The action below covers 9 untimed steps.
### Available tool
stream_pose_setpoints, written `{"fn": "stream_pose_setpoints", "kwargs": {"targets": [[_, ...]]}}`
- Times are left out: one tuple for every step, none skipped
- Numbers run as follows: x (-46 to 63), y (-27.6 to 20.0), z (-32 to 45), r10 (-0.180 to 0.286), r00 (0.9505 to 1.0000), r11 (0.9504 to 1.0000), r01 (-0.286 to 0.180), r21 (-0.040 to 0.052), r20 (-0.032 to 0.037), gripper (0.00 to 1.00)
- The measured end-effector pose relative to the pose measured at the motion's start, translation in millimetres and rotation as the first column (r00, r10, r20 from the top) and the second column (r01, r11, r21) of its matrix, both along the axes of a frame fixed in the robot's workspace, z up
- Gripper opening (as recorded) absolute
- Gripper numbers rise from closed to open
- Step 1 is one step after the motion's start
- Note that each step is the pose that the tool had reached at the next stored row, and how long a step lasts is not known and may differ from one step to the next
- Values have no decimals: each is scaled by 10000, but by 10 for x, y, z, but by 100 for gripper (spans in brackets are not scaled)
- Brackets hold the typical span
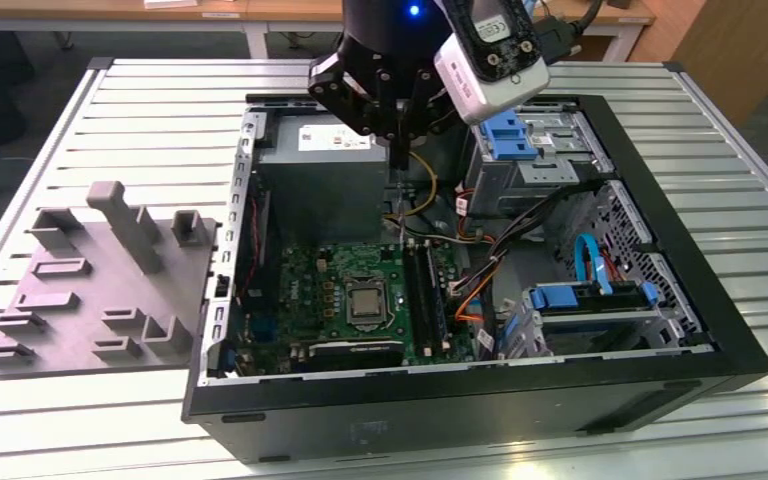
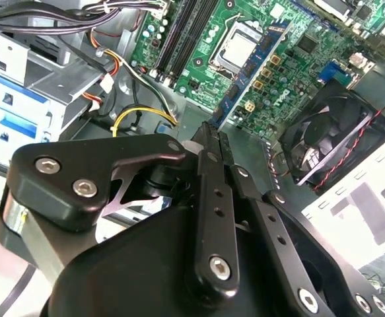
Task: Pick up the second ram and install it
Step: 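Insert the second ram into the second slot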
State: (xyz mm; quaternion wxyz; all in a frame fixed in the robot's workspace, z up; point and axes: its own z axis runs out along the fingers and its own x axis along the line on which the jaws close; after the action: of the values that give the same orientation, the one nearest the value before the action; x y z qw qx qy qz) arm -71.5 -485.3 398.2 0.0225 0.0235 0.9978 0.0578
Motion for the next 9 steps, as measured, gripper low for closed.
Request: {"fn": "stream_pose_setpoints", "kwargs": {"targets": [[0, 0, 0, 2, 10000, 10000, -2, 0, -1, 12], [0, 0, -1, 3, 10000, 10000, -3, 0, -1, 12], [1, 0, -3, 4, 10000, 10000, -4, 1, -1, 12], [1, 0, -8, 4, 10000, 10000, -4, 3, 0, 12], [6, 0, -17, 6, 10000, 10000, -6, 1, -1, 12], [10, 0, -23, 5, 10000, 10000, -5, 2, -1, 12], [18, 0, -30, 4, 10000, 10000, -4, 1, -1, 12], [23, 0, -33, 4, 10000, 10000, -4, 1, -1, 12], [33, 0, -40, 4, 10000, 10000, -4, 2, -1, 12]]}}
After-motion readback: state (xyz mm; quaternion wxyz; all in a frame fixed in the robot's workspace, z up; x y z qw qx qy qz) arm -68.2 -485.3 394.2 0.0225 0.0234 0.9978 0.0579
